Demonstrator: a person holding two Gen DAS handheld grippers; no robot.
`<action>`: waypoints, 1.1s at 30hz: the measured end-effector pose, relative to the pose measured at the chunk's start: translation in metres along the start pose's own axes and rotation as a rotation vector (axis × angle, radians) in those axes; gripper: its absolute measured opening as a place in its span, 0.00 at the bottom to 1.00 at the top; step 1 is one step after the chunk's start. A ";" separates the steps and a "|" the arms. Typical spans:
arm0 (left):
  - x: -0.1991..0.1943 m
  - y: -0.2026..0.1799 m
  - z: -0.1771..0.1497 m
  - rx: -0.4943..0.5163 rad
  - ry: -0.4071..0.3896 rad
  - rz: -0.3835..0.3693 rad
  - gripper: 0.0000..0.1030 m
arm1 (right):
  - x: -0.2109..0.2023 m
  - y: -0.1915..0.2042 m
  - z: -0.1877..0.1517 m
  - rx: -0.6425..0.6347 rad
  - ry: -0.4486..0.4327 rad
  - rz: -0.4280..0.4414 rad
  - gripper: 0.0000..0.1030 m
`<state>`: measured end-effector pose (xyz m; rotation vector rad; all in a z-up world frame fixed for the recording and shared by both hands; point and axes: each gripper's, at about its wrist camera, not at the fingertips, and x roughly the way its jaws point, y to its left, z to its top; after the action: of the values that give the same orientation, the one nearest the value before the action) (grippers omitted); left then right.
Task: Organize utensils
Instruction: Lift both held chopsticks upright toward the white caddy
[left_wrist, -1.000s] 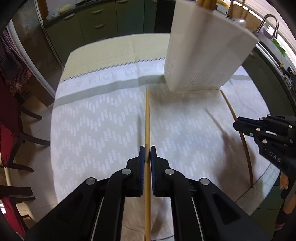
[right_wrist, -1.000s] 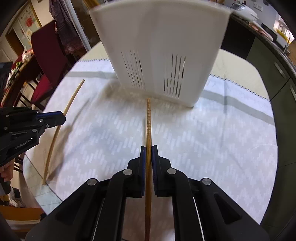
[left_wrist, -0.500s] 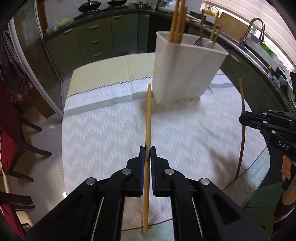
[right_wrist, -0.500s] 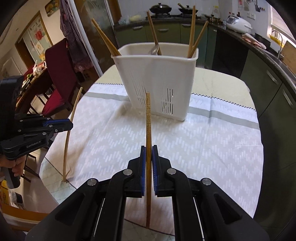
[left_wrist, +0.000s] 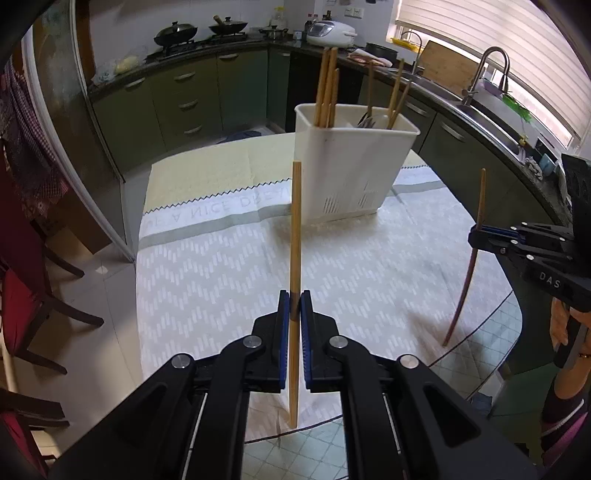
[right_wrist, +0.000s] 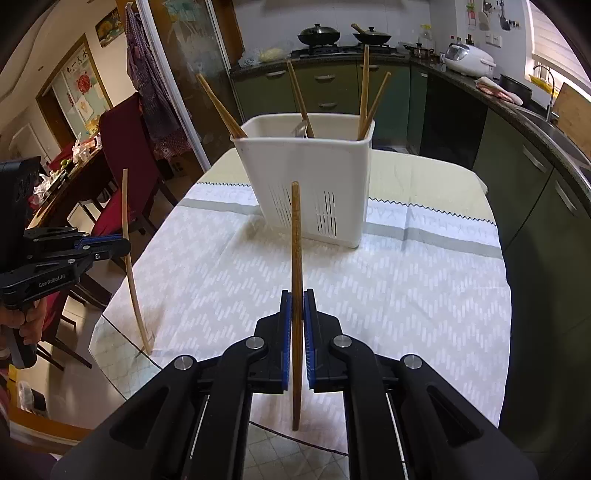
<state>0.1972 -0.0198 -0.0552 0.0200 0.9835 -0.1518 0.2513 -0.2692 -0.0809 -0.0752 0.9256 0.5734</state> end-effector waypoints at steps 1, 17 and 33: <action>-0.002 -0.001 0.000 0.001 -0.004 -0.002 0.06 | 0.000 0.001 0.001 -0.001 -0.003 0.001 0.07; -0.031 -0.025 0.014 0.051 -0.071 -0.046 0.06 | -0.034 -0.001 0.009 -0.003 -0.077 -0.001 0.07; -0.081 -0.053 0.086 0.074 -0.215 -0.104 0.06 | -0.082 -0.005 0.035 -0.027 -0.166 -0.016 0.07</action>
<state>0.2167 -0.0699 0.0626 0.0198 0.7640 -0.2806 0.2413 -0.2982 0.0026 -0.0577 0.7554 0.5688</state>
